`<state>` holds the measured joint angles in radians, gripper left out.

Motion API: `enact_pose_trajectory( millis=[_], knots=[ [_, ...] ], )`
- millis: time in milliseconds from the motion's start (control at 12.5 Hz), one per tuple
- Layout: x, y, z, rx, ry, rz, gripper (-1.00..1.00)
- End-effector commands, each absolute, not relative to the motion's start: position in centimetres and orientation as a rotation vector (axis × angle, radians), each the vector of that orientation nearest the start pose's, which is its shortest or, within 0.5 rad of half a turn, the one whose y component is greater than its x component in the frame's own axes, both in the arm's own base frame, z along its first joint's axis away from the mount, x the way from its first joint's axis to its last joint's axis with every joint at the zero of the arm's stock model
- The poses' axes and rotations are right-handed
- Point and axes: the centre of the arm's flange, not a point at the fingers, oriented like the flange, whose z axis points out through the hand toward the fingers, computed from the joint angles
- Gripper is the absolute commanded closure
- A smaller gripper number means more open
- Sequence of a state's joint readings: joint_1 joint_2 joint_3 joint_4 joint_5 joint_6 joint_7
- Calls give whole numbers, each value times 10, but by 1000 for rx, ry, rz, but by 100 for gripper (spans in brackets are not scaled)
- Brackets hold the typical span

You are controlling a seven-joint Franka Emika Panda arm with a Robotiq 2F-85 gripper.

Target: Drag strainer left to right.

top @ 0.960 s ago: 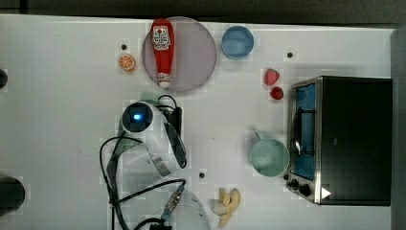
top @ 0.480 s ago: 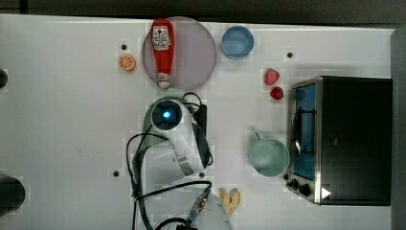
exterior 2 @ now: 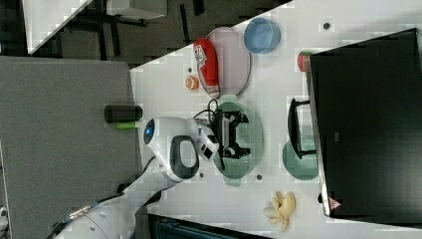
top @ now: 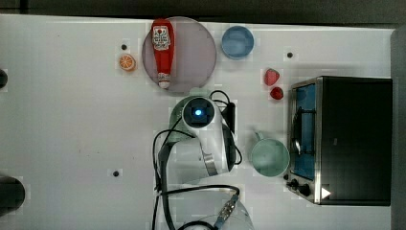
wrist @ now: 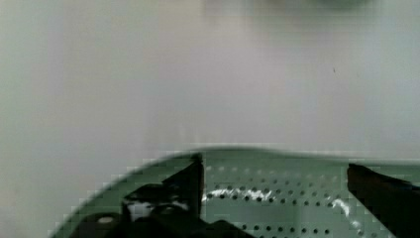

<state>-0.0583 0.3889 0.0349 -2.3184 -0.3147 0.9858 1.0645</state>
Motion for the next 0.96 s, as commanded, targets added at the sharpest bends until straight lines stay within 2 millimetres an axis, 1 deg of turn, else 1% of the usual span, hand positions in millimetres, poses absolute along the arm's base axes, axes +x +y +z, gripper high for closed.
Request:
enact_pose_trajectory(
  millis=[80,320,480,560,640,720,800,880,960],
  knots=[
    [498,-25,156,-2446,2292,0,-100],
    [498,-54,157,-2429,2317,-21,-100],
    [496,-65,157,-2413,2344,-25,-100],
    [496,-67,157,-2411,2347,-25,-100],
    [497,-65,158,-2415,2341,-26,-100],
    [498,-57,161,-2437,2306,-27,-100],
    [501,-48,169,-2476,2245,-35,-100],
    [503,-38,183,-2535,2145,-53,-100],
    [505,-28,203,-2599,2032,-80,-100]
  ],
)
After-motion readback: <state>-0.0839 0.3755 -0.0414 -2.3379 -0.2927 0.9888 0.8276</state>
